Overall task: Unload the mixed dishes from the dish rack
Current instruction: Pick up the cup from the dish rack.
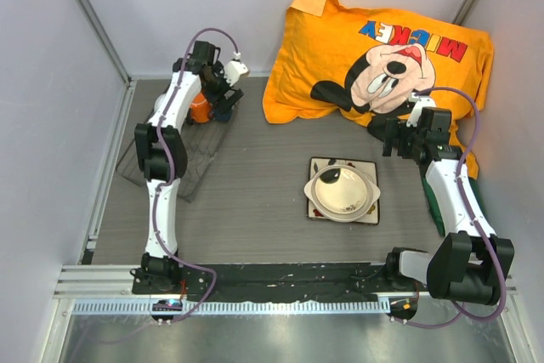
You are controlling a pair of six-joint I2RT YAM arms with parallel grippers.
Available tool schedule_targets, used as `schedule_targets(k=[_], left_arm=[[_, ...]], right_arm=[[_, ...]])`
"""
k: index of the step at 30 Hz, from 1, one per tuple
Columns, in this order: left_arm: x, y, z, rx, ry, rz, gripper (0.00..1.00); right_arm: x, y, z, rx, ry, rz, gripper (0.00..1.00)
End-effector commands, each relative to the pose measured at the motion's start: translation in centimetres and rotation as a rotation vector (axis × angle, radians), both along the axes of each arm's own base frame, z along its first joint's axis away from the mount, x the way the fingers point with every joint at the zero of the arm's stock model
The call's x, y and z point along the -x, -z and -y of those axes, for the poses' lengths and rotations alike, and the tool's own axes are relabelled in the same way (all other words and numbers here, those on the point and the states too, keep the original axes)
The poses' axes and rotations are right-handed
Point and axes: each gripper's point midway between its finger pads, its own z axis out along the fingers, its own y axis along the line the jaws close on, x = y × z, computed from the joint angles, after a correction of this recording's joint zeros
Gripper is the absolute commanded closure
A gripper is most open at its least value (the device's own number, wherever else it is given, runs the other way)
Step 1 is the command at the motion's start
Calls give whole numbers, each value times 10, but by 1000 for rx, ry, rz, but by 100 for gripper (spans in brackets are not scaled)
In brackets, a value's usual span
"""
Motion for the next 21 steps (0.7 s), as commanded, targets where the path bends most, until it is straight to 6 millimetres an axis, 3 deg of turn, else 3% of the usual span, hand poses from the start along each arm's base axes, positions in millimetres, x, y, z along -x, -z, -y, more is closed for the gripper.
schedule_targets(k=[1, 16, 20, 21], left_arm=[[-7, -5, -6, -49, 12, 31, 5], [-14, 20, -4, -57, 36, 9, 7], [-14, 26, -6, -66, 41, 1, 13], [-14, 27, -6, -68, 42, -2, 18]], right_arm=[[-10, -19, 3, 26, -3, 50, 1], [-10, -17, 4, 32, 3, 43, 1], [-11, -17, 5, 33, 4, 43, 1], [-10, -17, 5, 33, 4, 42, 1]])
